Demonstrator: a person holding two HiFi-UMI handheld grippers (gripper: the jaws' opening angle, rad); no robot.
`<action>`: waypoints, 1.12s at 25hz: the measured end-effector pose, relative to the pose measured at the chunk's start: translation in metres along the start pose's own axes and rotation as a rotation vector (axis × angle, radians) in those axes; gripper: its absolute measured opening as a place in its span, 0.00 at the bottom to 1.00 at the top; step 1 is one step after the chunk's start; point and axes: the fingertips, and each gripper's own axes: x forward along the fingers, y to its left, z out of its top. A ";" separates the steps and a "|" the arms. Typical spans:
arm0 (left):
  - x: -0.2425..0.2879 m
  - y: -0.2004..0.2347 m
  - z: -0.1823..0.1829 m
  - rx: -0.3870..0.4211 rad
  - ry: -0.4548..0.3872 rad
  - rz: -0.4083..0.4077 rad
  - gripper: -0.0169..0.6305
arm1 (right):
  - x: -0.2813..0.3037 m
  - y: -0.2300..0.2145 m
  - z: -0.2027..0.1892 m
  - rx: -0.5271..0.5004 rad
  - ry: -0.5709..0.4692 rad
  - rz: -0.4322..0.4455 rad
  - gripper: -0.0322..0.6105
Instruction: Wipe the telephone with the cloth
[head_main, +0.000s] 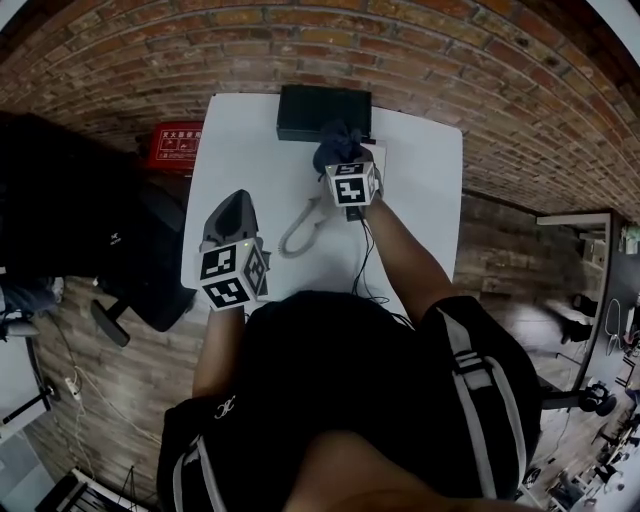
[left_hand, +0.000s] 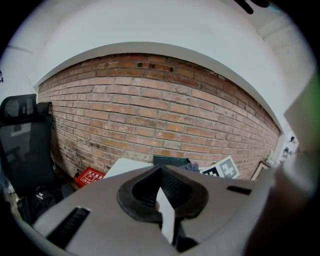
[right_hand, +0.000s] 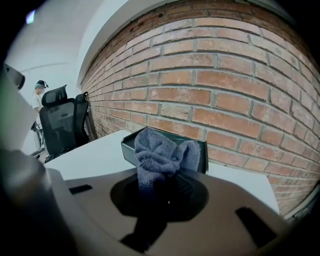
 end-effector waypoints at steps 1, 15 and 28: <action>-0.001 0.000 0.000 0.001 -0.001 0.001 0.02 | -0.001 0.000 -0.001 0.006 0.002 0.001 0.09; -0.012 -0.008 -0.001 0.012 -0.007 -0.018 0.02 | -0.028 0.020 -0.025 -0.017 0.007 0.047 0.09; -0.014 -0.017 -0.002 0.023 -0.012 -0.040 0.02 | -0.053 0.042 -0.057 -0.049 0.033 0.097 0.09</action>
